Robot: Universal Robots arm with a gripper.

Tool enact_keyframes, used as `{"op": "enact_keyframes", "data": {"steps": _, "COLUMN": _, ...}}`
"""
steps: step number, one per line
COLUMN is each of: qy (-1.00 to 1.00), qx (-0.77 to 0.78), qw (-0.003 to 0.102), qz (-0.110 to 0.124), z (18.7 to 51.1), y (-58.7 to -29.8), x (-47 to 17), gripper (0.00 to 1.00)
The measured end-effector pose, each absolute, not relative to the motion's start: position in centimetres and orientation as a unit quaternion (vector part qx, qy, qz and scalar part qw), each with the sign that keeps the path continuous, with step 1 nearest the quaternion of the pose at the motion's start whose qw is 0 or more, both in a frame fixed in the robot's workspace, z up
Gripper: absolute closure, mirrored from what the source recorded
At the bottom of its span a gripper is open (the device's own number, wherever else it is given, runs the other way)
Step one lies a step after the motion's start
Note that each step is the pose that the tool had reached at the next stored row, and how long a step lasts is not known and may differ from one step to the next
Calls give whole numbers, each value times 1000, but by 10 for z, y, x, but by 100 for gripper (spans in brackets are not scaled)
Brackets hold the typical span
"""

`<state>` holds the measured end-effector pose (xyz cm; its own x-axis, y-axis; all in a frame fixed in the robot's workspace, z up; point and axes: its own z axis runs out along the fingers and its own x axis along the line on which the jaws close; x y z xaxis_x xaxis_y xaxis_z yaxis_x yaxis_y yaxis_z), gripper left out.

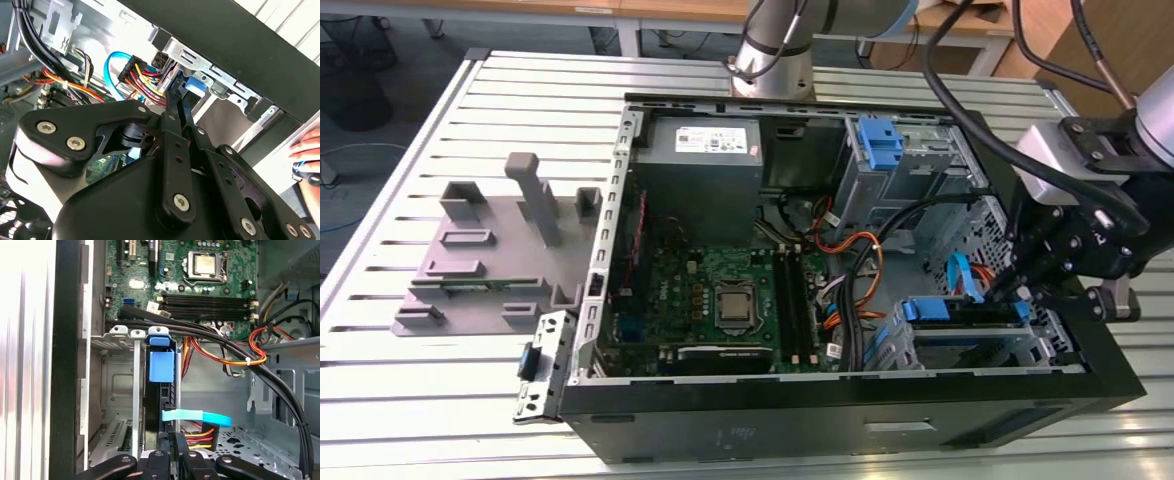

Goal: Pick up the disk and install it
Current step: 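Insert the second disk wire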

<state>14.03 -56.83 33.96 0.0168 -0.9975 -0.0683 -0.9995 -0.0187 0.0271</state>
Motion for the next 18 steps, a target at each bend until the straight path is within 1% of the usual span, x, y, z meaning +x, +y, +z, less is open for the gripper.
{"op": "enact_keyframes", "data": {"steps": 18, "qy": 682, "qx": -730, "qw": 13, "qz": 33, "z": 337, "y": -569, "x": 138, "gripper": 84}}
